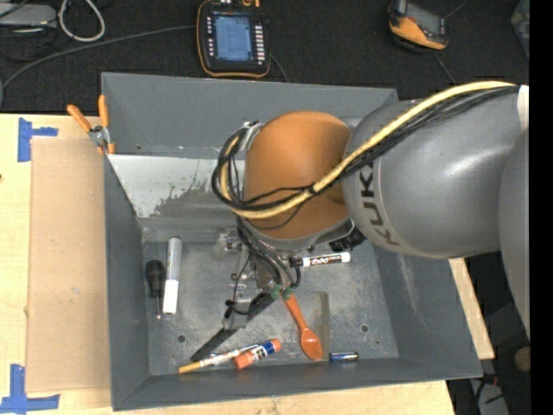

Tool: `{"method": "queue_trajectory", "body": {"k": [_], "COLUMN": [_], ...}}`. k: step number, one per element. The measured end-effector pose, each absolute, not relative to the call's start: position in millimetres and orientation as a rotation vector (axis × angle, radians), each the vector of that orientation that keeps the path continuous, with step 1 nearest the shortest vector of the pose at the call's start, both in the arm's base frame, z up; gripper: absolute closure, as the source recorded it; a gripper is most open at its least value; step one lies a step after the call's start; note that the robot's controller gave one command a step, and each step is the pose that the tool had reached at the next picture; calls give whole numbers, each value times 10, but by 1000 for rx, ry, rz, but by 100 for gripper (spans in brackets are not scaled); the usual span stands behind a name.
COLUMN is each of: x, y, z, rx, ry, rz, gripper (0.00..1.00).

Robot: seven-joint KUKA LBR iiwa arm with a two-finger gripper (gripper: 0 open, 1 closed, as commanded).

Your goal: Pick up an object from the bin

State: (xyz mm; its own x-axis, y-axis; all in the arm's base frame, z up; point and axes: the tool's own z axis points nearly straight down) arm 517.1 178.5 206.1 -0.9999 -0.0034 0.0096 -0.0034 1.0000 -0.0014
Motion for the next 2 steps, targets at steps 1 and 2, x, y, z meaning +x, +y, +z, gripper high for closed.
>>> {"method": "queue_trajectory", "body": {"k": [1, 2], "x": [5189, 5407], "y": [1769, 1287], "z": [2107, 1015], "rx": [-4, 344], "ry": [-3139, -3119], "rz": [0, -1], "gripper": [0, 0]}}
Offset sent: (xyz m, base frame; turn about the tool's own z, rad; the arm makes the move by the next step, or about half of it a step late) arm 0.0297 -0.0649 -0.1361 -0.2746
